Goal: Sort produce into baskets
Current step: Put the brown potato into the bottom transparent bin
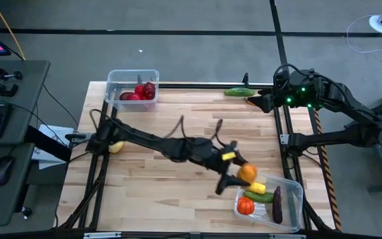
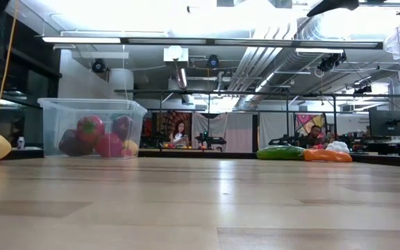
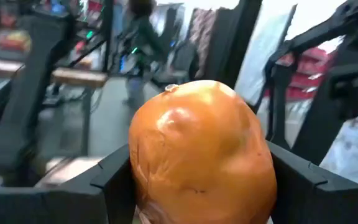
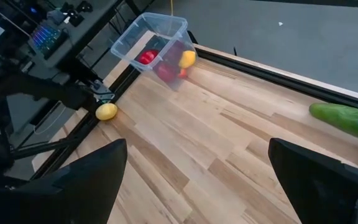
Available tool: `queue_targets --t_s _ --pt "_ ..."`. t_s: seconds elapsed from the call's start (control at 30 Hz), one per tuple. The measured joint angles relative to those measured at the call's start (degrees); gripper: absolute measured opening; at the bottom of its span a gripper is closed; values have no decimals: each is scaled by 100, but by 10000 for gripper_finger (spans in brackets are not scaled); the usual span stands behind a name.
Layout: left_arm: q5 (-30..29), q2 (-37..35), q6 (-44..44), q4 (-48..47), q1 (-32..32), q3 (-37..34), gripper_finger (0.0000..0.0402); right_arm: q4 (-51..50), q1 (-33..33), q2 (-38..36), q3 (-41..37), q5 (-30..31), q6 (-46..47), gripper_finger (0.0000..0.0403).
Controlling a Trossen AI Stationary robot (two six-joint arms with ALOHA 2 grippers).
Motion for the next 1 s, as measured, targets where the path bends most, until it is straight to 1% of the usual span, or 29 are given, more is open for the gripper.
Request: queue_targets --t_s 0.13,0.23,0.4,0.47,0.63,0.8,1.0 --pt "14 590 21 1 -103 690 250 1 -2 0 0 2 2 383" --pt "13 824 59 34 -132 915 250 3 0 2 0 0 2 383" --pt "-79 974 58 190 -130 923 250 3 -2 2 0 2 0 383" --pt "-140 976 56 75 -125 923 250 4 -2 2 0 2 -25 383" --pt "-160 976 -481 -329 -105 923 262 3 -2 2 0 2 -39 383" --pt "-328 976 -462 -360 -79 918 280 1 -2 2 0 4 -39 383" --pt "-333 976 -421 -358 16 889 285 4 -4 2 0 7 -38 383"
